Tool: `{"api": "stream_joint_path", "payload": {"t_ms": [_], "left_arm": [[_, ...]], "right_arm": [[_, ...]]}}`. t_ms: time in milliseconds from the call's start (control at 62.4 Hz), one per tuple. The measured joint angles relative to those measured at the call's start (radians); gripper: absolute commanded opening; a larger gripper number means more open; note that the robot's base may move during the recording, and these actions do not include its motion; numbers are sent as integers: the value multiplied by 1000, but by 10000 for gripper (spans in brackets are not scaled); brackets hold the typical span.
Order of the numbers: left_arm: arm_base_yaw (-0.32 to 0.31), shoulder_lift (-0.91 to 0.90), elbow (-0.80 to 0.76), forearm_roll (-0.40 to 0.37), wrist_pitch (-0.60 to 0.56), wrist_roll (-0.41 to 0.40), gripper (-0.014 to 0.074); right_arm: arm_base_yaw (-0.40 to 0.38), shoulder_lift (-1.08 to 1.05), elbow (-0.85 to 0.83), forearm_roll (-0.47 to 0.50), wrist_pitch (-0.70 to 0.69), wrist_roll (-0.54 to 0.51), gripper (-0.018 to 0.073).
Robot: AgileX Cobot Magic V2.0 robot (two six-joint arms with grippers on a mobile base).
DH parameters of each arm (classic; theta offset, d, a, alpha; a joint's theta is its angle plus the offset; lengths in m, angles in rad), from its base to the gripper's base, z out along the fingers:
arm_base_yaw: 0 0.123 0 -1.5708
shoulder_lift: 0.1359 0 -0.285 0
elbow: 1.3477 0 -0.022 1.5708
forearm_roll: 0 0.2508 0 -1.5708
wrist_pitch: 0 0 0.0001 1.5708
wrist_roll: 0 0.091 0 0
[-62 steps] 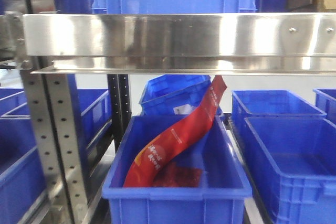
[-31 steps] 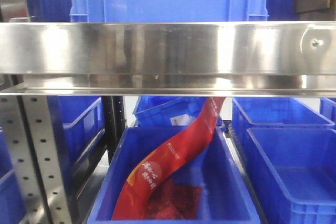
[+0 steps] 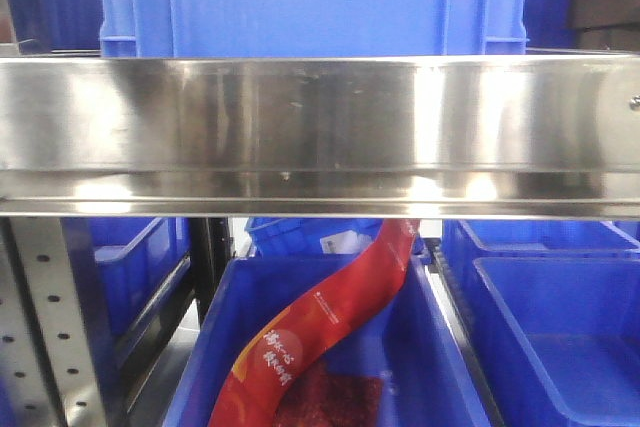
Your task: Grab PVC pipe and place in blue bin
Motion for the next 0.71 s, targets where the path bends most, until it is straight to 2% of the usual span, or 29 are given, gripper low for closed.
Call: {"api": "stream_joint_path", "payload": {"t_ms": [706], "left_arm": [[0, 0, 0, 0, 0, 0, -111]], "right_arm": [[0, 0, 0, 0, 0, 0, -141]]}}
